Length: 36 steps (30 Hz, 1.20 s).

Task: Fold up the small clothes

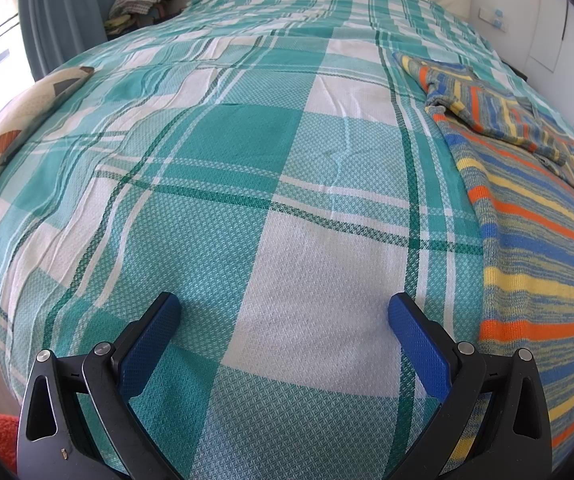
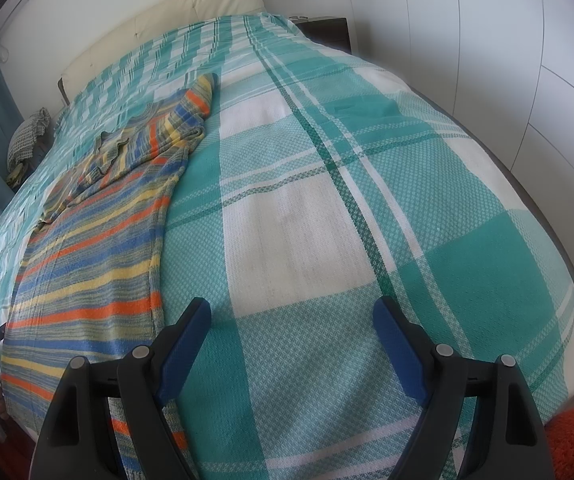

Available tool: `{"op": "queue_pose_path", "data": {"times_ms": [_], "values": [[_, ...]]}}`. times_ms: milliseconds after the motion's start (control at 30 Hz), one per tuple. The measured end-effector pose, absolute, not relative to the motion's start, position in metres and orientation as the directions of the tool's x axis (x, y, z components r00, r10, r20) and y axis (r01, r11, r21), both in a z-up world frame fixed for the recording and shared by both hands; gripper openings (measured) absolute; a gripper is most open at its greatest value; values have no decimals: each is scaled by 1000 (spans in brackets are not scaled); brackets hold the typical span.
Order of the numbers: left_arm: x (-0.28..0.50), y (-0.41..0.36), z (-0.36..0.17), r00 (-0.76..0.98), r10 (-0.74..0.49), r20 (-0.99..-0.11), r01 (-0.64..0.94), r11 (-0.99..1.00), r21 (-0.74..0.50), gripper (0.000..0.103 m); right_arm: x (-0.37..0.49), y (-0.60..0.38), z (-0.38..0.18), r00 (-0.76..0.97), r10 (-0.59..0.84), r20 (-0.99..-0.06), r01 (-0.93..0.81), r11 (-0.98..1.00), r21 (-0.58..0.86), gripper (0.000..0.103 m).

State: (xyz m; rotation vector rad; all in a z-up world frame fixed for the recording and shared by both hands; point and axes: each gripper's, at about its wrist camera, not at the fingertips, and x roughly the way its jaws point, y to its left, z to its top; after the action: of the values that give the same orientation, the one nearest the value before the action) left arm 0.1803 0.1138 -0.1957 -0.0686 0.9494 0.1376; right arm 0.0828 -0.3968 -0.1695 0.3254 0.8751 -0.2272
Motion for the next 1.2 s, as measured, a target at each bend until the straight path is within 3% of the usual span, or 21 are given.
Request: {"op": "queue_pose_path", "data": {"times_ms": [1200], "values": [[179,112,-196,575,90,-813,-147,989,6,103,84,-395,-171,617,-66,-784,323,930,176,86]]}}
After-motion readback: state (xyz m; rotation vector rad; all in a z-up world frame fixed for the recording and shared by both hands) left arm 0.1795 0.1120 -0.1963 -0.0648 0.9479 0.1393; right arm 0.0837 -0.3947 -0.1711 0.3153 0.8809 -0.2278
